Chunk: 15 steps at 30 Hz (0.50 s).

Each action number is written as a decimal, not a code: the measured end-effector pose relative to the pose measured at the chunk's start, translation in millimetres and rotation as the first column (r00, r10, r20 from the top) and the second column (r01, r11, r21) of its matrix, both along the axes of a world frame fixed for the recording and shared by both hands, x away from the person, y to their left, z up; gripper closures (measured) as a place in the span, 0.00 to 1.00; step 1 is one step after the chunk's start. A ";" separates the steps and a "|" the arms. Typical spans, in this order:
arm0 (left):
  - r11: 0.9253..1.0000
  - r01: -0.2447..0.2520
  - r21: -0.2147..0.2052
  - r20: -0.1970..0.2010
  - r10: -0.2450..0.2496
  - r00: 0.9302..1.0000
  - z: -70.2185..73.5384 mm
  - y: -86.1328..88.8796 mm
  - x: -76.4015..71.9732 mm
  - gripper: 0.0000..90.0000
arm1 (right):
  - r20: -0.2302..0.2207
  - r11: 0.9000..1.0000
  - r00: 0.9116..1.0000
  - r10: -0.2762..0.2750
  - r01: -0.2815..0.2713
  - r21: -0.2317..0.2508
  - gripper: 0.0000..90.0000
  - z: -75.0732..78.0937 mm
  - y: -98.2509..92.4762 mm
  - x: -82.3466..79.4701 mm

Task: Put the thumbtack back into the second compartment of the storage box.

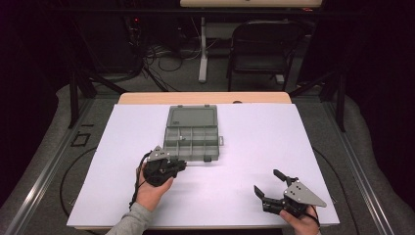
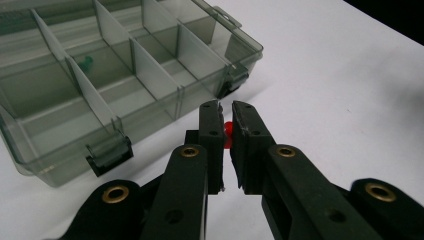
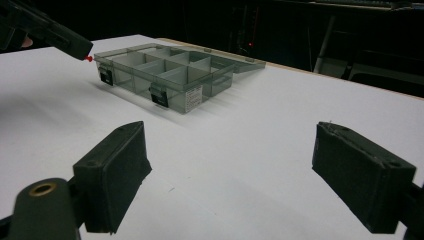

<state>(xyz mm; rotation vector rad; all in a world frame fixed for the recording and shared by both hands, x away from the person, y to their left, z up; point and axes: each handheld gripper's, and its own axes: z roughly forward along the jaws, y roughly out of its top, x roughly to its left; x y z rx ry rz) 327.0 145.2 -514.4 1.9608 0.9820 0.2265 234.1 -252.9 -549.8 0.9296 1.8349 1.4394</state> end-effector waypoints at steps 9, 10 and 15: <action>0.999 -0.034 -0.003 -0.002 0.034 0.999 16.8 4.4 22.1 0.93 | -0.001 1.000 1.000 0.006 -0.006 0.002 0.16 -0.9 1.6 1.5; 0.999 -0.036 -0.003 0.002 0.036 0.999 18.1 4.6 24.0 0.93 | -0.001 1.000 1.000 0.005 -0.005 0.001 0.16 -1.1 1.2 1.7; 0.999 -0.053 -0.001 0.001 0.053 0.999 25.7 4.3 37.6 0.93 | -0.010 1.000 1.000 0.001 -0.001 0.006 0.16 -1.1 0.0 3.3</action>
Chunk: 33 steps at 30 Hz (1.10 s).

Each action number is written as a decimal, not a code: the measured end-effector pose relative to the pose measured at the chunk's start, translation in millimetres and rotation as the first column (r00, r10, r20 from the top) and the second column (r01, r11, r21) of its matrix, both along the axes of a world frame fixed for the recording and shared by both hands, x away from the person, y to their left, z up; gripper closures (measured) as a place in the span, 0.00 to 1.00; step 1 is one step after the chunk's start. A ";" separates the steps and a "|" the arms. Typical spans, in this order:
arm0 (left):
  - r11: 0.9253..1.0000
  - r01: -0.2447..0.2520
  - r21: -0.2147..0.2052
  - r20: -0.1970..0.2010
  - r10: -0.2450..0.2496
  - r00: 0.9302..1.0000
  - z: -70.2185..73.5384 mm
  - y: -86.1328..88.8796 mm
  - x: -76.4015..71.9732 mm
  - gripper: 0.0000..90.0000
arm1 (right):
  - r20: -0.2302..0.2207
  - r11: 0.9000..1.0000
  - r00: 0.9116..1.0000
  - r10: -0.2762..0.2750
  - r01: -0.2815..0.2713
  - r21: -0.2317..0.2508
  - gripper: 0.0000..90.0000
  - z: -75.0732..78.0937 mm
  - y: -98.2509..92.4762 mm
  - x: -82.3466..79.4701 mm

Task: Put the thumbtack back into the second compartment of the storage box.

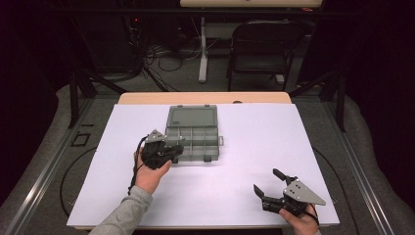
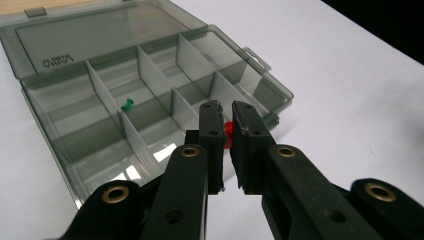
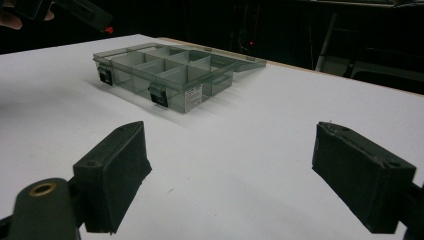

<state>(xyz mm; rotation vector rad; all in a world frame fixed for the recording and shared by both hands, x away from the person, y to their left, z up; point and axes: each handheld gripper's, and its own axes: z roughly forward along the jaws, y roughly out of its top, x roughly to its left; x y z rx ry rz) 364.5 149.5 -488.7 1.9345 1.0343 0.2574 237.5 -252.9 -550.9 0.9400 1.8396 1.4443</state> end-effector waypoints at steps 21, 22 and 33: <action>0.993 -0.090 0.071 -0.047 0.093 0.995 -4.1 -18.0 53.3 0.93 | 0.007 1.000 1.000 0.009 -0.009 -0.006 0.16 0.6 1.8 0.2; 0.992 -0.096 0.084 -0.048 0.100 0.994 -5.8 -18.3 56.7 0.93 | 0.006 1.000 1.000 0.010 -0.010 -0.007 0.16 0.8 1.6 0.1; 0.980 -0.167 0.108 -0.080 0.176 0.981 -22.1 -23.4 81.1 0.93 | 0.010 1.000 1.000 0.012 -0.012 -0.007 0.16 1.0 1.4 -0.1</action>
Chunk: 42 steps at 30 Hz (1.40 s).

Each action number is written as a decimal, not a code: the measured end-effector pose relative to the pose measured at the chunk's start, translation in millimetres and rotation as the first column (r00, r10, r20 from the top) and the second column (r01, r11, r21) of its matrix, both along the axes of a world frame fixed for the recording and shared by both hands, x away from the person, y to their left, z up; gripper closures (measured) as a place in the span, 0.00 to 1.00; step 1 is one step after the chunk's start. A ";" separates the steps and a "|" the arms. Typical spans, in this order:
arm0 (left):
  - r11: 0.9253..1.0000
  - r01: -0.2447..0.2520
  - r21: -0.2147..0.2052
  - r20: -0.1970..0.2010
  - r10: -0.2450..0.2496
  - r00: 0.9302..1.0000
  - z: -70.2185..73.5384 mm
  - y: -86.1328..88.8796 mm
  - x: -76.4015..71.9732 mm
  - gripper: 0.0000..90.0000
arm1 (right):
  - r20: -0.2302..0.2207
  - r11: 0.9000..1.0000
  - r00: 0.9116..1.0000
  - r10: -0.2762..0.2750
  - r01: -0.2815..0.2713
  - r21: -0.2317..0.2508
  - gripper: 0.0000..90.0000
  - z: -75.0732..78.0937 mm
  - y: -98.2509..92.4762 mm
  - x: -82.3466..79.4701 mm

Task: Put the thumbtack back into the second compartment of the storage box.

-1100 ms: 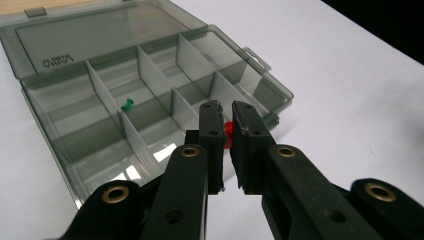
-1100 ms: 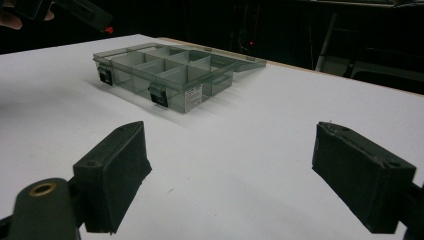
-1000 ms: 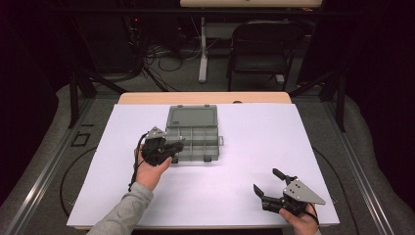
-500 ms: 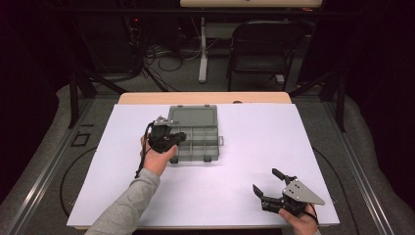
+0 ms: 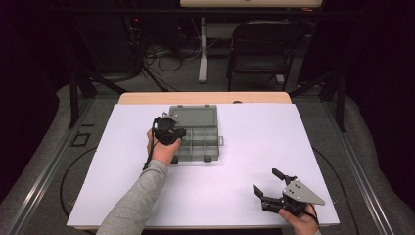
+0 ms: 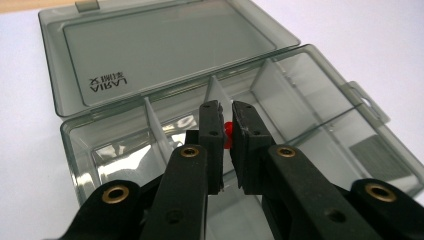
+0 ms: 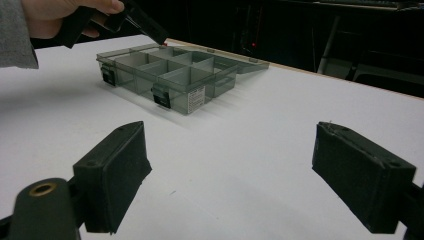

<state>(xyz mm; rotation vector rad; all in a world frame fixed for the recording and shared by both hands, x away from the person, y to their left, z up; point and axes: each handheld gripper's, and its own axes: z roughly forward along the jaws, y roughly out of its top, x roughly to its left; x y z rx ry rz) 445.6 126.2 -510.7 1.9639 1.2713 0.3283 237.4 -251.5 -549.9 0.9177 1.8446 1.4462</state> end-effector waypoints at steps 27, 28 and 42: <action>1.000 0.002 -0.016 0.079 -0.001 0.997 2.3 3.0 -2.9 0.50 | -0.004 1.000 1.000 0.001 -0.001 0.001 0.16 0.0 -0.5 -0.1; 1.000 0.010 -0.012 0.086 -0.009 0.996 5.4 4.4 -6.2 0.49 | -0.004 1.000 1.000 0.000 0.000 0.000 0.16 0.0 -0.5 0.0; 0.991 0.088 -0.098 0.202 -0.067 0.977 21.3 51.3 -73.5 0.36 | -0.004 1.000 1.000 -0.009 0.009 -0.002 0.16 0.0 -1.1 0.4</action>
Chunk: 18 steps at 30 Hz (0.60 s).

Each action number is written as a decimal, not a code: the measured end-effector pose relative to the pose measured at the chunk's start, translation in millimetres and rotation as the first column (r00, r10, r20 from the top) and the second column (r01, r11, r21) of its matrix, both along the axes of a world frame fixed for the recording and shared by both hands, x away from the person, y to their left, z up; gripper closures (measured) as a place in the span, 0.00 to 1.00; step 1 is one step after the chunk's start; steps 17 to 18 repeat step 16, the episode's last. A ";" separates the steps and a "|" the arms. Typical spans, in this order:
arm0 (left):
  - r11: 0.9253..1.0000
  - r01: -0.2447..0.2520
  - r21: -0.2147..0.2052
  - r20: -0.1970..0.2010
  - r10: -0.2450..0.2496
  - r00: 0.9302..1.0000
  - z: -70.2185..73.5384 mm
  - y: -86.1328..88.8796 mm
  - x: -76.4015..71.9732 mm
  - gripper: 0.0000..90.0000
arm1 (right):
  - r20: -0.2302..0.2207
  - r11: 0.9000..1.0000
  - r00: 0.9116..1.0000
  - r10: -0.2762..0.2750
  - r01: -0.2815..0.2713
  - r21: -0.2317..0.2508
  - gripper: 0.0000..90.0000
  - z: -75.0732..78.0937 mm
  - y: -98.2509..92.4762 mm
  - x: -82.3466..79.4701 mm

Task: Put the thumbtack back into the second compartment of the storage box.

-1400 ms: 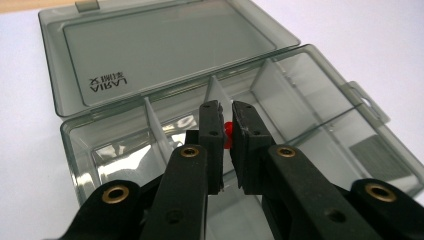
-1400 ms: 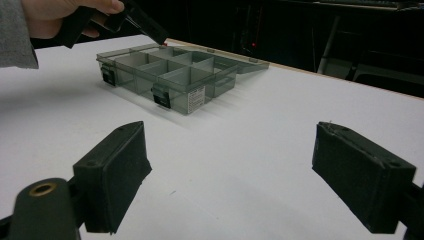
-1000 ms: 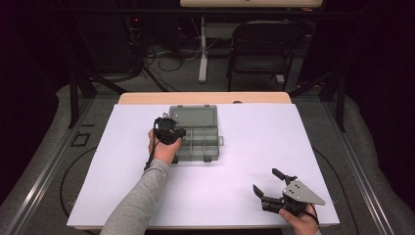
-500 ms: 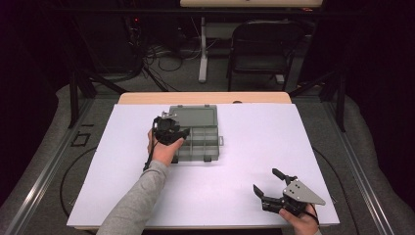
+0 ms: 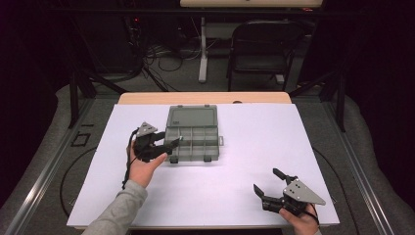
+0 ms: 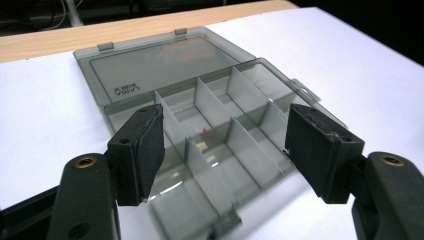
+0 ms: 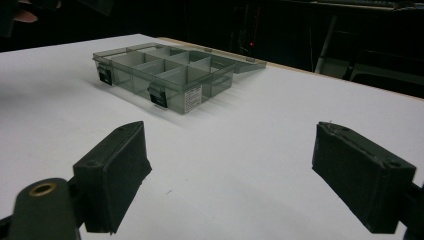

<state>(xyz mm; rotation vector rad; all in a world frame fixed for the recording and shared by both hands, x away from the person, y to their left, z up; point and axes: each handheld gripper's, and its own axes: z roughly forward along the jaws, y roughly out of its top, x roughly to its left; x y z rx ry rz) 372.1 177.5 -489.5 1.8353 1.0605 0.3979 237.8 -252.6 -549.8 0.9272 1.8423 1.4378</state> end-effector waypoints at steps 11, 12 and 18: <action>1.000 0.002 -0.024 0.087 0.000 0.996 -12.1 48.4 -66.2 0.35 | -0.002 1.000 1.000 -0.008 0.008 0.000 0.16 -0.5 -0.7 0.3; 1.000 -0.004 -0.022 0.092 0.006 0.996 -13.8 51.4 -70.4 0.35 | -0.003 1.000 1.000 -0.013 0.013 0.000 0.16 -0.5 -1.0 0.4; 0.999 -0.031 -0.025 0.068 0.032 0.997 -25.7 68.4 -84.7 0.35 | -0.014 1.000 1.000 -0.019 0.019 -0.003 0.15 -0.8 -2.6 0.9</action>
